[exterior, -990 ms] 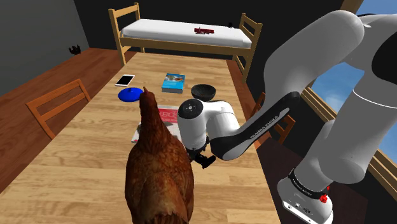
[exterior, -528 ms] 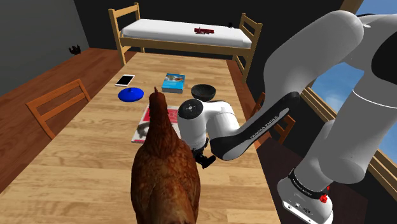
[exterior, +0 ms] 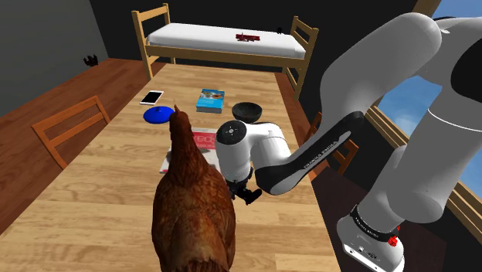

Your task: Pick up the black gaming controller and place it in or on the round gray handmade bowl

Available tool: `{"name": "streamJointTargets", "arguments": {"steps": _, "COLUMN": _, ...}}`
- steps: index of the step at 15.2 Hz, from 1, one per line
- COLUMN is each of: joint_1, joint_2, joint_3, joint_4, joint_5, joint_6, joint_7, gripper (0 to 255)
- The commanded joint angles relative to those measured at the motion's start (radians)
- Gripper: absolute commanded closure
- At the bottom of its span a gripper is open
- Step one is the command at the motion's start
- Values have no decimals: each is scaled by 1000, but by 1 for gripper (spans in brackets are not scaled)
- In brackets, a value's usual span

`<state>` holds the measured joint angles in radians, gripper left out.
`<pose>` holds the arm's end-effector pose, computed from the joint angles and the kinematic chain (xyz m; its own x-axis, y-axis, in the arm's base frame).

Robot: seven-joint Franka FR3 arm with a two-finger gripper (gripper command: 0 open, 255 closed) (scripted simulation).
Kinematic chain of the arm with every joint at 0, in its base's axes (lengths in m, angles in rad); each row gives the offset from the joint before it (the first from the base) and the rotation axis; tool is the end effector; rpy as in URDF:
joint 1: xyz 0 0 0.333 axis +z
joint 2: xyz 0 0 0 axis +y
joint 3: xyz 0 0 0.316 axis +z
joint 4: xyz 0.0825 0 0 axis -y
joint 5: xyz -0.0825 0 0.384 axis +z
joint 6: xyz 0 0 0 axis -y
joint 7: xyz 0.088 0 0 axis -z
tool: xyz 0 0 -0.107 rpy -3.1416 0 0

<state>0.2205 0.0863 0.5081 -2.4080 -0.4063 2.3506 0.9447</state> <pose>0.3608 0.3169 0.2714 0.9923 0.0996 0.0733 0.0789 -0.9663 0.2451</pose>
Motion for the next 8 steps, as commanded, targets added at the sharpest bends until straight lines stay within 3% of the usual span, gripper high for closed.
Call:
{"name": "streamJointTargets", "arguments": {"steps": 1, "joint_1": -1, "joint_2": -13, "joint_3": 2, "joint_4": 1, "joint_5": 13, "joint_6": -10, "joint_7": -12, "gripper": 255}}
{"name": "streamJointTargets", "arguments": {"steps": 8, "joint_1": -2, "joint_2": -98, "joint_3": 11, "joint_4": 19, "joint_5": 97, "joint_6": -87, "joint_7": -86, "gripper": 255}}
